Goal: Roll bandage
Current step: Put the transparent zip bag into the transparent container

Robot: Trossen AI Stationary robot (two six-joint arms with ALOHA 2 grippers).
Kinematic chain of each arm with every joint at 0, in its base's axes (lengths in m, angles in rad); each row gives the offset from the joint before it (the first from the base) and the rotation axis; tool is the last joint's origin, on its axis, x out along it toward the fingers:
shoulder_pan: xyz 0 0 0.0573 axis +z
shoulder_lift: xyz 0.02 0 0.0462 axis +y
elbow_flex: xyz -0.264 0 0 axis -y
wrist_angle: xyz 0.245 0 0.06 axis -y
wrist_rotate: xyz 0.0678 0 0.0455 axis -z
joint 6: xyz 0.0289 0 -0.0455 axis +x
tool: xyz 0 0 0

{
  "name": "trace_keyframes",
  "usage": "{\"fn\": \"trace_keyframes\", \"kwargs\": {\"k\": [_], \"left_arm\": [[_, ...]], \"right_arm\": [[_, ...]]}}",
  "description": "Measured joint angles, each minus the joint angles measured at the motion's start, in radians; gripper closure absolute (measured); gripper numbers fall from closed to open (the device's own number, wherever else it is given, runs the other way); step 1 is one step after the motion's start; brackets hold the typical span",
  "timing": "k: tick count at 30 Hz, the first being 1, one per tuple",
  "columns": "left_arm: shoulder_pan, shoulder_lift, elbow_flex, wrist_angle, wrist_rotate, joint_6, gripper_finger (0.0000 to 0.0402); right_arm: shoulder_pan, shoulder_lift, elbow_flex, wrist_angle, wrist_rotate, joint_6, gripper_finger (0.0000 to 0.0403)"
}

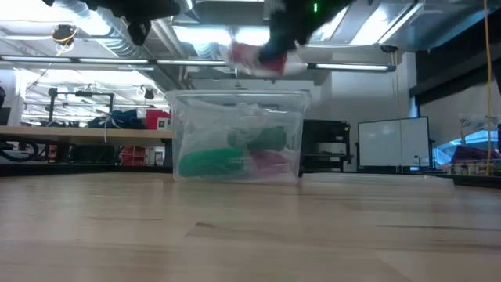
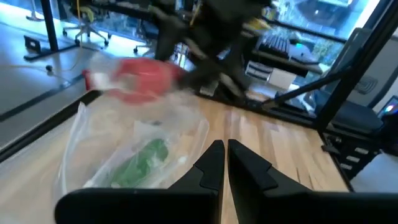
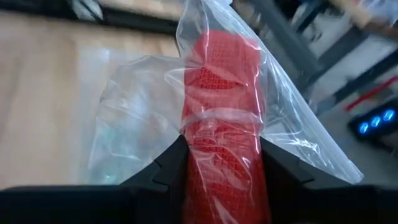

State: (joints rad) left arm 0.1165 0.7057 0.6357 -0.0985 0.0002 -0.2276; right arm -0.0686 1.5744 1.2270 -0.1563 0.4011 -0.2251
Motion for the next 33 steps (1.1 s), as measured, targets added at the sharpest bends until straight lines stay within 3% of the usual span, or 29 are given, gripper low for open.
{"fn": "trace_keyframes", "kwargs": {"k": [7, 15, 21, 23, 26, 33], "left_arm": [[0.0, 0.011, 0.0, -0.025, -0.001, -0.007, 0.0389], [0.0, 0.025, 0.0, -0.029, -0.004, -0.01, 0.0389], [0.0, 0.032, 0.0, -0.026, -0.004, -0.008, 0.0389], [0.0, 0.034, 0.0, -0.023, -0.004, -0.006, 0.0389], [0.0, 0.04, 0.0, -0.022, -0.005, 0.02, 0.0389], [0.0, 0.059, -0.001, -0.023, -0.013, 0.029, 0.0389]], "right_arm": [[-0.145, 0.07, -0.024, -0.034, -0.224, -0.008, 0.0239], [-0.138, 0.117, -0.004, -0.052, -0.186, 0.036, 0.0134], [-0.126, 0.082, 0.178, -0.326, -0.188, 0.038, 0.0093], [-0.127, 0.084, 0.236, -0.404, -0.216, 0.039, 0.0092], [-0.127, 0.083, 0.253, -0.348, -0.254, 0.063, 0.0102], [-0.144, 0.164, 0.252, -0.319, -0.187, 0.193, 0.0172]]}}
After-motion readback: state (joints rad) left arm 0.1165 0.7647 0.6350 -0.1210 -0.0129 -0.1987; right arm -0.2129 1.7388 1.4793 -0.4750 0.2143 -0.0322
